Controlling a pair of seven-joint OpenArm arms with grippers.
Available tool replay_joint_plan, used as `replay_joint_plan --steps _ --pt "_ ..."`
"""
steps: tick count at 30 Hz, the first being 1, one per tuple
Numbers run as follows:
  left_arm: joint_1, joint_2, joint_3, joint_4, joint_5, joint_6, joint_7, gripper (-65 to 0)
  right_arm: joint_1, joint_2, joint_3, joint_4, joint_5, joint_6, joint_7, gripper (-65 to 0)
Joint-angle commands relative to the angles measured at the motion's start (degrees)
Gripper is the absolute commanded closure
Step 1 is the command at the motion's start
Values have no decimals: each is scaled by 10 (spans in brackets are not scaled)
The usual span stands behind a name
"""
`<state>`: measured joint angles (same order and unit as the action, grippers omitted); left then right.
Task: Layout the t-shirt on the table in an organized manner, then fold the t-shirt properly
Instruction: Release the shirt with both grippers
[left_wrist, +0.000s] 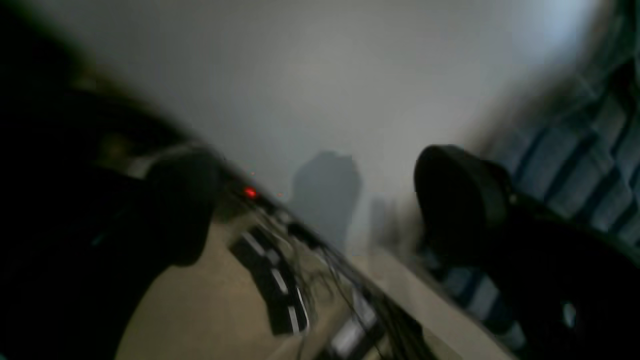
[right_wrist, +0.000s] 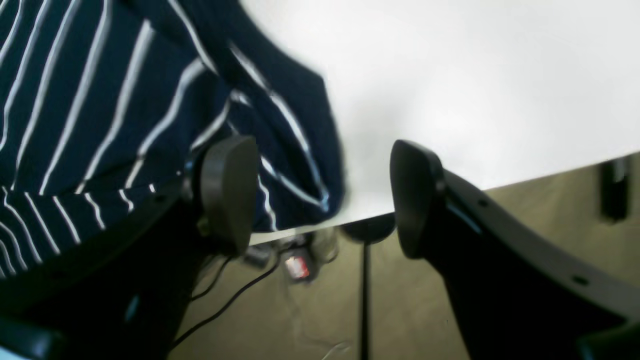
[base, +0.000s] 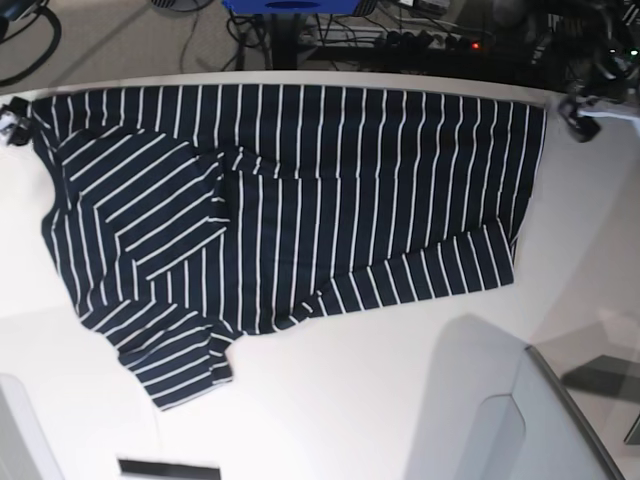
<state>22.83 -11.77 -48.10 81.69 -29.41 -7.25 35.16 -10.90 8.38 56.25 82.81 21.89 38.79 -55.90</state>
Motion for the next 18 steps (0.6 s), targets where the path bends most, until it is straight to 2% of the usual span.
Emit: replay_joint_plan --steps 1,3,5,7,8,10,11,12,14,15,18 --pt "-5 -17 -8 14 -10 -4 -11 -625 3 12 1 18 6 0 12 -396" --pt "-9 -20 -7 47 -11 -4 -10 -624 6 21 -7 33 8 5 13 -395" --pt "-10 -6 15 103 -10 -5 1 -614 19 22 -50 48 9 6 13 -392" --pt "-12 0 52 149 -8 -5 16 -523 21 22 -105 67 9 12 13 -389" --pt "-14 2 70 160 -8 -5 16 -448 21 21 -130 77 8 12 13 -387" --pt "-33 3 113 160 -7 -5 17 -229 21 19 -179 94 8 12 13 -336" --pt "-41 4 130 150 -6 -5 17 -94 20 19 -198 96 8 12 13 -275" --pt "-46 4 142 139 -6 -5 16 0 20 18 -211 96 8 12 11 -200" --pt "-59 4 161 115 -6 -5 15 0 10 17 -231 96 8 12 13 -36" --pt "-66 4 168 99 -6 -5 15 0 7 11 -239 96 8 12 13 0" --pt "-91 4 179 55 -6 -5 15 0 4 3 -244 95 7 12 14 -21"
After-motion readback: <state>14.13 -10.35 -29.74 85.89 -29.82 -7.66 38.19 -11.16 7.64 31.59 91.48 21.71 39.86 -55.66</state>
